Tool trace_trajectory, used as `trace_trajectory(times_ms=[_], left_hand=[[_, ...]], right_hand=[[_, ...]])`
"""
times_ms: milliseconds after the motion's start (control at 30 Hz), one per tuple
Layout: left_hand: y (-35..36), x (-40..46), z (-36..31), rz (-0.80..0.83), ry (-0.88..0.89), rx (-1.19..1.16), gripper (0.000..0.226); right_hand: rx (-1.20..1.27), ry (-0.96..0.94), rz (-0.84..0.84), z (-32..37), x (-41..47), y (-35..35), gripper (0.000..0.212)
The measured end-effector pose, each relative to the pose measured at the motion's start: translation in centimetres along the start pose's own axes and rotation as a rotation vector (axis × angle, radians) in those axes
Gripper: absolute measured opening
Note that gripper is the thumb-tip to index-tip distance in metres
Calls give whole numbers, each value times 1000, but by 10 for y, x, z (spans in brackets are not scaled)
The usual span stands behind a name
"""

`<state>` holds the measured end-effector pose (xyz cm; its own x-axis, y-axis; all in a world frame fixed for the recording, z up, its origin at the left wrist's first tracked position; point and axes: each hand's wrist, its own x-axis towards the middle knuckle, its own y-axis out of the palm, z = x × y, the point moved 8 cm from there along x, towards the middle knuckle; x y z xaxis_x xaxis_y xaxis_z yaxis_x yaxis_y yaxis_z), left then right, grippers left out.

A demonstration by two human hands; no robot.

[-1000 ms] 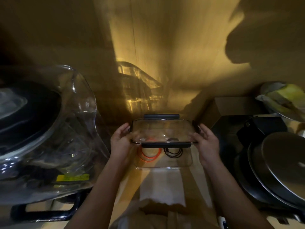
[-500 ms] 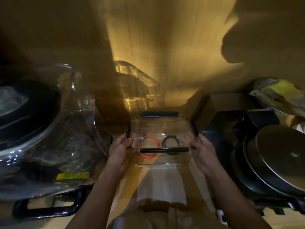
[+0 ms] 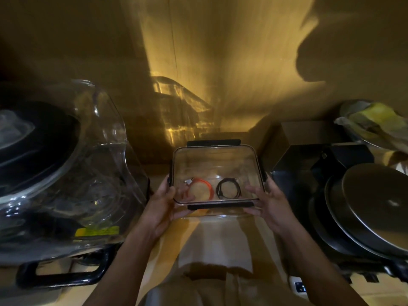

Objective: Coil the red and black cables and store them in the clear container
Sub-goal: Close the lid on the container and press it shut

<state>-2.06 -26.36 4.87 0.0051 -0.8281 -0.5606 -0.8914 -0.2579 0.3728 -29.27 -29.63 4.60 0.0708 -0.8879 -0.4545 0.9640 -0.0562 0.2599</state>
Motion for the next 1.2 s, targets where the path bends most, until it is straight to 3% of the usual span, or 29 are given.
trace_trajectory(times_ms=[333,533,767,900,1200], left_hand=[[-17,9,18,-136,99,188,47],[-32,11,32,-260,121,311,46],[-39,14,35,-314,124,433,48],[-39,18,27,-309,149,595,46],[-39,22,27,-354,142,546,48]], right_hand=[[-209,7,-246,-41,12,-30,53],[-506,-94,-308,-43,13,-33,35],[-660,-179,-283,-43,18,-31,26],[-758,-165,-300,-51,26,-38,37],[-752,-171,-303,-54,32,-42,44]])
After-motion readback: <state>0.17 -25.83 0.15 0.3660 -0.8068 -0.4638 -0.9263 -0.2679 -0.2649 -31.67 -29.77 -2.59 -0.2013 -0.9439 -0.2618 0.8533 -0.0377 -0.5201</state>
